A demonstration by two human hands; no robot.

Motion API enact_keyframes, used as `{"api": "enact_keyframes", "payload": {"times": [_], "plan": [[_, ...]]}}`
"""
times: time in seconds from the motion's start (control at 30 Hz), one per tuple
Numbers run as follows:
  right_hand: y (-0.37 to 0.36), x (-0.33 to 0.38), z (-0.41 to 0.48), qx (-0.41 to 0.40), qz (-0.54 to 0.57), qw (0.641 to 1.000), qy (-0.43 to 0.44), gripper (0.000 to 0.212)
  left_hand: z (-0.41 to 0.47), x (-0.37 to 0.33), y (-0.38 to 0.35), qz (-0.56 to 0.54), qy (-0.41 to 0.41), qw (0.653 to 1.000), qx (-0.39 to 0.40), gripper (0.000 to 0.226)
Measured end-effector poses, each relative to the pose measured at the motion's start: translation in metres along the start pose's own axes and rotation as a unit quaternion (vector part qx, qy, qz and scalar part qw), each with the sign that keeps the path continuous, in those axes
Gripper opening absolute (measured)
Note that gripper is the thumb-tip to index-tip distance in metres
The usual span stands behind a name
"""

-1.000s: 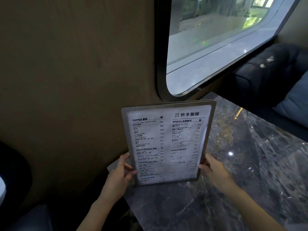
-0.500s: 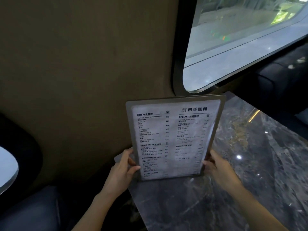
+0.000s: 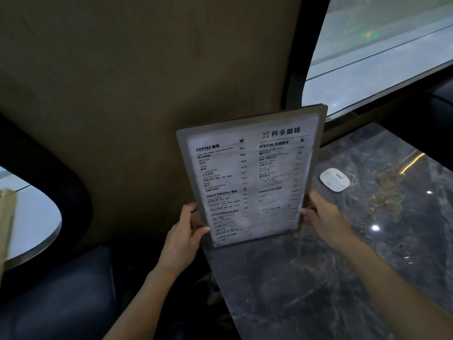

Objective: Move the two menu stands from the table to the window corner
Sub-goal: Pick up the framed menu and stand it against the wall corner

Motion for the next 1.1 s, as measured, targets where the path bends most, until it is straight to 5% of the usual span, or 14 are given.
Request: {"api": "enact_keyframes", "payload": {"times": [0.23, 0.4, 0.7, 1.1], "plan": [[-0.02, 0.023, 0.024, 0.019, -0.013, 0.999, 0.025, 0.004, -0.004, 0.017, 0.01, 0.003, 0.009, 0.997, -0.072, 0.063], [-0.032, 0.031, 0.035, 0.046, 0.011, 0.999, 0.02, 0.024, -0.001, 0.023, 0.018, 0.006, -0.003, 0.995, -0.103, 0.068], [-0.034, 0.04, 0.059, 0.028, -0.014, 0.999, 0.042, 0.007, 0.0, 0.023, 0.008, 0.006, -0.008, 0.992, -0.127, 0.054], [-0.035, 0.04, 0.059, 0.016, -0.024, 0.998, 0.058, 0.009, -0.006, 0.018, 0.003, 0.003, 0.012, 0.986, -0.164, 0.055]]}}
Point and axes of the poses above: each hand's wrist, its own z-axis towards the middle knuckle, its own y-axis out of the back of the hand, x = y × z, the point moved 3 cm from there along z, towards the middle knuckle, and after that the axes turned 9 degrees about -x, right-handed, at the moved point
